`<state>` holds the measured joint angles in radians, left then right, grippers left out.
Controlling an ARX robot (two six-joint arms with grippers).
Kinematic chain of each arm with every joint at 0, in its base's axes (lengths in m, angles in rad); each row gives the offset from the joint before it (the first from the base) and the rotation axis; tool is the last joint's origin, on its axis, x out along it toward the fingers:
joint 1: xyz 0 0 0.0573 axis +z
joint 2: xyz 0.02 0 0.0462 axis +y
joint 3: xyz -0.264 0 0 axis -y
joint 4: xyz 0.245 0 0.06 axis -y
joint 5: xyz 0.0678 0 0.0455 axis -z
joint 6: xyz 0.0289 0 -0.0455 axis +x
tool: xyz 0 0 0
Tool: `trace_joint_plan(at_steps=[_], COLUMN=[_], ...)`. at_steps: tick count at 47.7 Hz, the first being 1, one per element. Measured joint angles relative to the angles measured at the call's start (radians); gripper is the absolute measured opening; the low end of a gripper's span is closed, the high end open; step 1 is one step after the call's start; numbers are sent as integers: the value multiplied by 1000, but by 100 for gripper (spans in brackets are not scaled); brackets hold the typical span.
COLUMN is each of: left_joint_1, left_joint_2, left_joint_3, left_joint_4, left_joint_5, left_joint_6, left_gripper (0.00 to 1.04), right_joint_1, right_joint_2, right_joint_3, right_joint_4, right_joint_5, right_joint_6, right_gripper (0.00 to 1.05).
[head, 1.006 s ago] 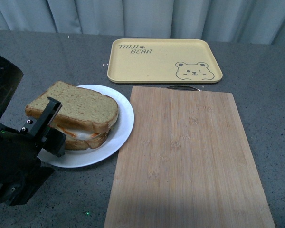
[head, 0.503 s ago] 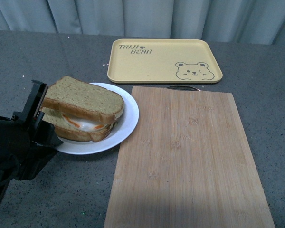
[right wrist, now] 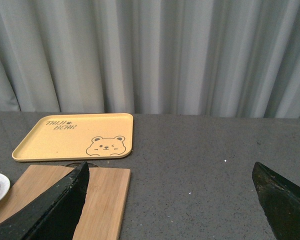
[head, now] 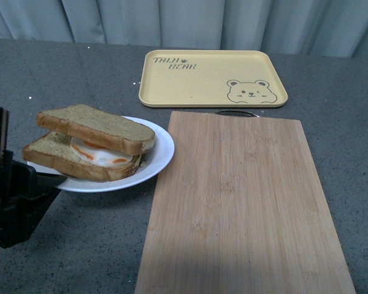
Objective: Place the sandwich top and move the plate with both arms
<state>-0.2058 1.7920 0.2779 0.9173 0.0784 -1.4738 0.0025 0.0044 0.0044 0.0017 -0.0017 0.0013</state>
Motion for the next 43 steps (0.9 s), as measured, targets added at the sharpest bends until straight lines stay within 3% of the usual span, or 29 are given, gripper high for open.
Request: trace_joint_plan(at_steps=[14, 33, 43], left_joint_1=[-3, -144, -201], left_joint_2=[6, 213, 406], left_joint_3=[-15, 428, 769], left_joint_4=[218, 50, -102], left_joint_5=[-22, -76, -109], left_joint_6=[-42, -66, -58], left_gripper=[4, 4, 4], right_joint_1=[0, 0, 0], right_joint_2=[0, 0, 0], right_joint_3=[0, 0, 0], right_joint_4=[0, 0, 0], right_joint_5=[0, 0, 0], right_joint_6=[0, 0, 0], right_gripper=[95, 95, 95])
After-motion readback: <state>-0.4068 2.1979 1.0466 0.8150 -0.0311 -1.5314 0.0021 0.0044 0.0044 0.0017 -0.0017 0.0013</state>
